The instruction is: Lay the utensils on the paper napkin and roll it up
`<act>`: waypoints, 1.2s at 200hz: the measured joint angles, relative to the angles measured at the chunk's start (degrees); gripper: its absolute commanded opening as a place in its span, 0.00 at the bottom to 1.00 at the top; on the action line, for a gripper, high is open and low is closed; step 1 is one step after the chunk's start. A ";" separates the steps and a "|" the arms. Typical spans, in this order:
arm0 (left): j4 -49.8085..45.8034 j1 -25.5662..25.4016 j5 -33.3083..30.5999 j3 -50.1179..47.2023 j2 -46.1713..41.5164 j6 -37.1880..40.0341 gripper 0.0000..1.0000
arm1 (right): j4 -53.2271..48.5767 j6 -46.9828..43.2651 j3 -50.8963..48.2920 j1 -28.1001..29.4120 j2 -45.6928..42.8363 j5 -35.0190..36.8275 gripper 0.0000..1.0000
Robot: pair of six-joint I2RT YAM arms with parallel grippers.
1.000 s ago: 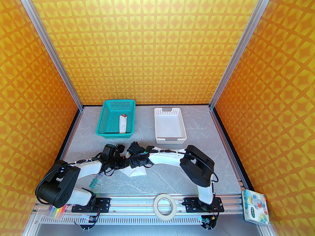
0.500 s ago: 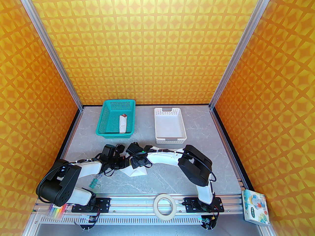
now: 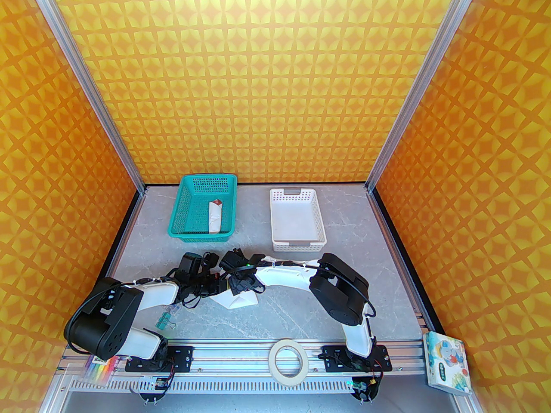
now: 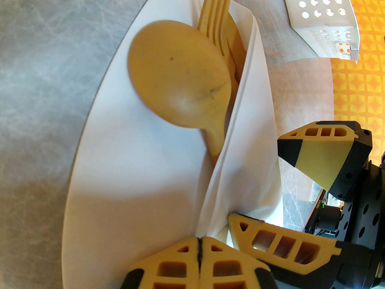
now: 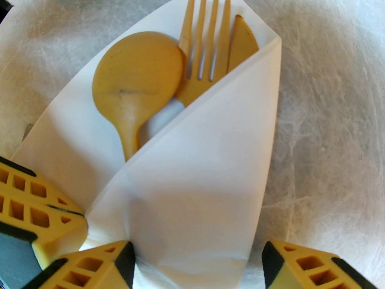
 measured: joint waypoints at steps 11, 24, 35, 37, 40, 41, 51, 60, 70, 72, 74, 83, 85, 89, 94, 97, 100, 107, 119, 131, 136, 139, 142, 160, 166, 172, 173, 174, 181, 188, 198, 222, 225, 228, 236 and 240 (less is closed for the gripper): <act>0.22 0.00 0.15 0.00 0.17 0.02 0.00 | 0.00 0.02 0.00 -0.09 0.00 -0.02 0.70; 0.42 0.00 0.28 0.00 0.28 0.00 0.00 | 0.00 0.02 0.00 -0.17 0.00 -0.04 0.69; 0.63 0.00 0.46 0.07 0.52 0.00 0.00 | 0.02 0.17 0.00 -0.35 0.00 -0.22 0.68; 0.66 0.00 0.50 0.09 0.55 0.00 0.00 | 0.00 0.15 0.00 -0.39 0.00 -0.24 0.68; 0.74 0.00 0.52 0.11 0.61 0.00 0.00 | 0.02 0.20 -0.02 -0.44 0.00 -0.26 0.68; 0.76 0.00 0.55 0.11 0.63 0.00 0.00 | 0.02 0.20 -0.02 -0.44 0.00 -0.26 0.68; 0.98 0.00 0.61 0.13 0.81 0.00 0.00 | 0.02 0.22 -0.02 -0.66 0.00 -0.28 0.68; 1.11 0.00 0.72 0.17 0.92 0.00 0.00 | 0.02 0.22 -0.09 -0.81 0.00 -0.31 0.67; 1.20 0.00 0.74 0.17 0.94 0.00 0.00 | 0.15 0.22 -0.26 -1.03 0.00 -0.46 0.67; 1.20 0.00 0.74 0.17 0.94 0.00 0.00 | 0.26 0.22 -0.35 -1.05 -0.02 -0.50 0.67; 1.20 0.00 0.74 0.17 0.94 0.00 0.00 | 0.33 0.22 -0.42 -1.07 -0.02 -0.57 0.67; 1.27 0.00 0.76 0.17 0.98 0.00 0.00 | 0.52 0.22 -0.57 -1.20 -0.07 -0.87 0.67; 1.31 0.00 0.76 0.17 1.01 0.00 0.00 | 0.59 0.22 -0.59 -1.22 -0.09 -0.92 0.67; 1.38 0.00 0.76 0.17 1.03 0.00 0.00 | 0.72 0.22 -0.70 -1.27 -0.17 -0.98 0.66; 1.40 0.00 0.81 0.20 1.09 0.00 0.00 | 0.90 0.22 -0.87 -1.33 -0.26 -1.14 0.66; 1.40 0.00 0.83 0.22 1.16 0.00 0.00 | 0.94 0.22 -0.96 -1.36 -0.31 -1.18 0.66; 1.42 0.00 0.87 0.26 1.18 0.00 0.00 | 0.96 0.22 -1.01 -1.44 -0.35 -1.29 0.66; 1.44 0.00 0.96 0.35 1.31 0.00 0.00 | 1.09 0.22 -1.20 -1.55 -0.46 -1.40 0.66; 1.44 -0.02 0.96 0.42 1.38 0.00 0.00 | 1.36 0.20 -1.49 -1.66 -0.66 -1.55 0.66; 1.42 -0.02 0.98 0.44 1.40 0.00 0.00 | 1.55 0.20 -1.73 -1.68 -0.83 -1.57 0.66; 1.42 -0.02 1.01 0.44 1.44 0.00 0.00 | 1.60 0.20 -1.81 -1.70 -0.87 -1.57 0.66; 1.44 0.00 1.01 0.46 1.46 0.00 0.00 | 1.75 0.20 -1.90 -1.70 -0.96 -1.57 0.66; 1.44 -0.02 1.03 0.46 1.46 0.00 0.00 | 1.86 0.20 -2.05 -1.73 -1.05 -1.60 0.65; 1.57 -0.02 1.18 0.50 1.62 0.00 0.00 | 1.99 0.22 -2.75 -1.97 -1.60 -1.68 0.65; 1.60 -0.02 1.18 0.50 1.62 0.00 0.00 | 1.99 0.22 -2.93 -2.08 -1.70 -1.70 0.65; 1.60 -0.02 1.18 0.50 1.62 0.00 0.00 | 2.03 0.20 -3.15 -2.21 -1.84 -1.77 0.64; 1.60 -0.02 1.18 0.50 1.62 0.00 0.00 | 2.05 0.22 -3.17 -2.21 -1.88 -1.77 0.64; 1.60 -0.02 1.18 0.50 1.62 0.00 0.00 | 2.03 0.22 -3.19 -2.21 -1.90 -1.77 0.64; 1.62 -0.02 1.18 0.50 1.62 0.00 0.00 | 2.10 0.22 -3.43 -2.32 -2.10 -1.79 0.64; 1.62 -0.02 1.18 0.50 1.62 0.00 0.00 | 2.08 0.22 -3.61 -2.38 -2.25 -1.79 0.63; 1.62 -0.02 1.20 0.50 1.62 0.00 0.00 | 2.10 0.22 -3.85 -2.49 -2.56 -1.79 0.63; 1.62 -0.02 1.20 0.50 1.62 0.02 0.00 | 2.23 0.22 -4.33 -2.73 -3.08 -1.81 0.62; 1.64 -0.02 1.20 0.50 1.62 0.00 0.00 | 2.19 0.22 -4.35 -2.75 -3.17 -1.81 0.62; 1.62 -0.02 1.20 0.50 1.62 0.00 0.00 | 2.21 0.22 -4.39 -2.80 -3.21 -1.81 0.61; 1.62 -0.02 1.20 0.50 1.62 0.00 0.00 | 2.19 0.22 -4.52 -2.89 -3.39 -1.81 0.61; 1.62 -0.02 1.20 0.50 1.62 0.00 0.00 | 2.21 0.22 -4.59 -2.95 -3.45 -1.81 0.61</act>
